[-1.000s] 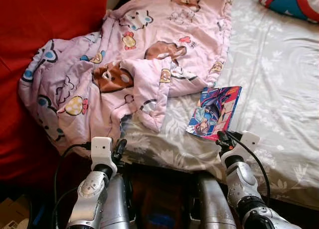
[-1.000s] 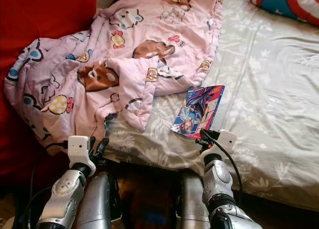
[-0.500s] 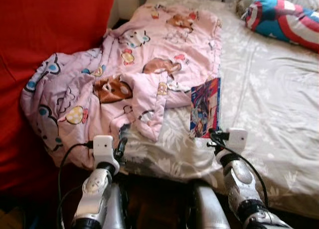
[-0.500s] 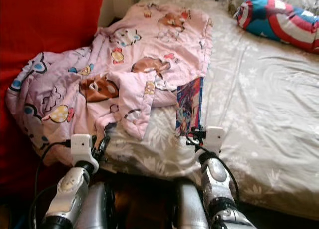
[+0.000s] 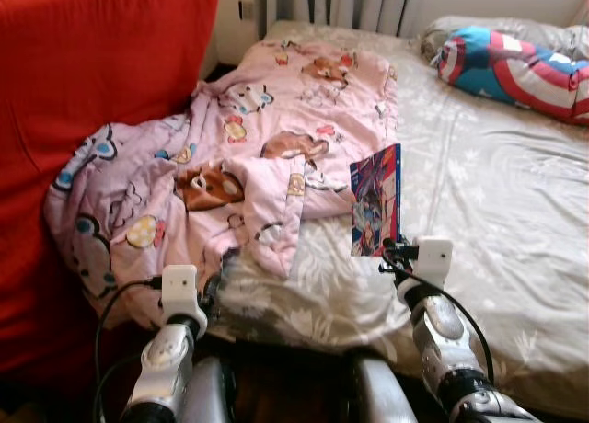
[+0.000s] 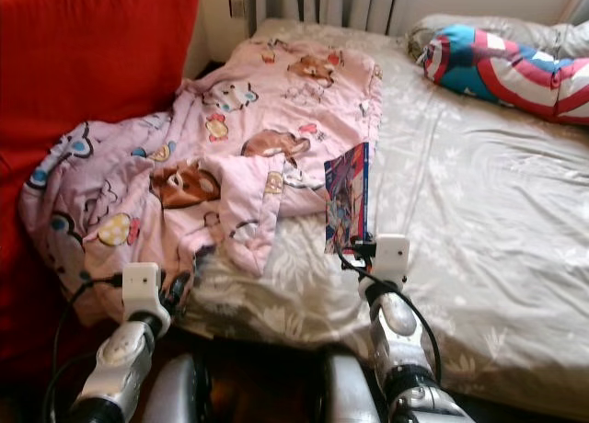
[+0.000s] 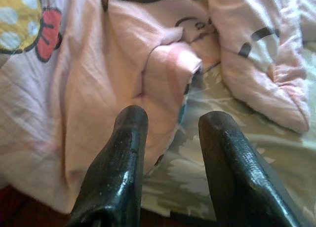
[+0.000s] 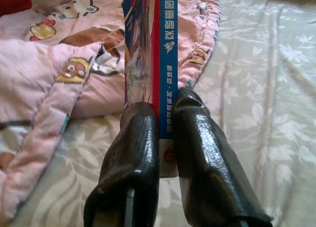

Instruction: Clean up the room

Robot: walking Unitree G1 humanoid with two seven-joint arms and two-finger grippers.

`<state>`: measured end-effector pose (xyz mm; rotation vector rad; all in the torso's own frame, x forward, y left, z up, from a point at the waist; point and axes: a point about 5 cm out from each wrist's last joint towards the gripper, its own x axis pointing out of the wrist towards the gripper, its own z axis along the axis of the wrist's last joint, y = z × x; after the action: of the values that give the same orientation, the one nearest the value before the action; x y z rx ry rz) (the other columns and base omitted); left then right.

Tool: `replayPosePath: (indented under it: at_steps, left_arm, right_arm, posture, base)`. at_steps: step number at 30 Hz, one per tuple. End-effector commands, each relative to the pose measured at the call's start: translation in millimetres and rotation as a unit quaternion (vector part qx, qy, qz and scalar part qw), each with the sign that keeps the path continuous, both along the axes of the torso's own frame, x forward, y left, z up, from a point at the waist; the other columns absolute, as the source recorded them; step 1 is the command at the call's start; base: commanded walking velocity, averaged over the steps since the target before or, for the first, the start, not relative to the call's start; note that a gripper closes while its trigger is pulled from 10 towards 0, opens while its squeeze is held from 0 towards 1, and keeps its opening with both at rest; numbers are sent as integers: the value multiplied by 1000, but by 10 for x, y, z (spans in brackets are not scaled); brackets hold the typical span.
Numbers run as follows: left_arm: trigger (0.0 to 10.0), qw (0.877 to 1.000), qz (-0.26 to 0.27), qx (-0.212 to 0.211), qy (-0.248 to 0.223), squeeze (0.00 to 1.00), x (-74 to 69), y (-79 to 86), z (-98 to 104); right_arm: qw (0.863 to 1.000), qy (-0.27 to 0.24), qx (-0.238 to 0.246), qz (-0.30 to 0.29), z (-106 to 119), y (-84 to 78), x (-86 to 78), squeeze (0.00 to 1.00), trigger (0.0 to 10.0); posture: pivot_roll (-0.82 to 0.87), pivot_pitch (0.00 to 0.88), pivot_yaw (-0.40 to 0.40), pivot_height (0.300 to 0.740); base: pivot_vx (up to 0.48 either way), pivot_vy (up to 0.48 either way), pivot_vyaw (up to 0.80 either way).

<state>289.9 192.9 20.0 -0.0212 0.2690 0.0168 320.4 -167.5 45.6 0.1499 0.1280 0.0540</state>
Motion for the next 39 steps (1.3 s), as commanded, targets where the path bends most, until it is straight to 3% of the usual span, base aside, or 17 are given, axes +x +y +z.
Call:
replayPosePath:
  at_steps: [1,15,20,32,39]
  left_arm:
    - [10000,1000,-1,4,16,0,-8,7,-41]
    - [10000,994,23,-21,107,0,-195,10,-361]
    - [10000,990,30,-26,135,0,-287,7,-463]
    - [10000,989,31,-31,140,0,-318,14,-493]
    - [10000,988,30,-32,145,0,-334,0,-512]
  right_arm:
    - [1000,-10,3,-15,36,-63,11,0,10000]
    - [1000,-4,1,-12,23,-30,14,0,10000]
    - [999,33,-6,-3,-85,4,-27,0,10000]
    - [998,59,-13,2,-161,34,-64,0,10000]
    - [998,65,-15,1,-178,34,-73,0,10000]
  posture:
    - [-23,42,-49,656]
    - [-17,50,-53,721]
    - [-16,54,-56,730]
    - [-14,61,-53,730]
    - [-15,59,-50,730]
  base:
    - [0,0,0]
    - [0,0,0]
    - [0,0,0]
    - [0,0,0]
    - [-256,0,0]
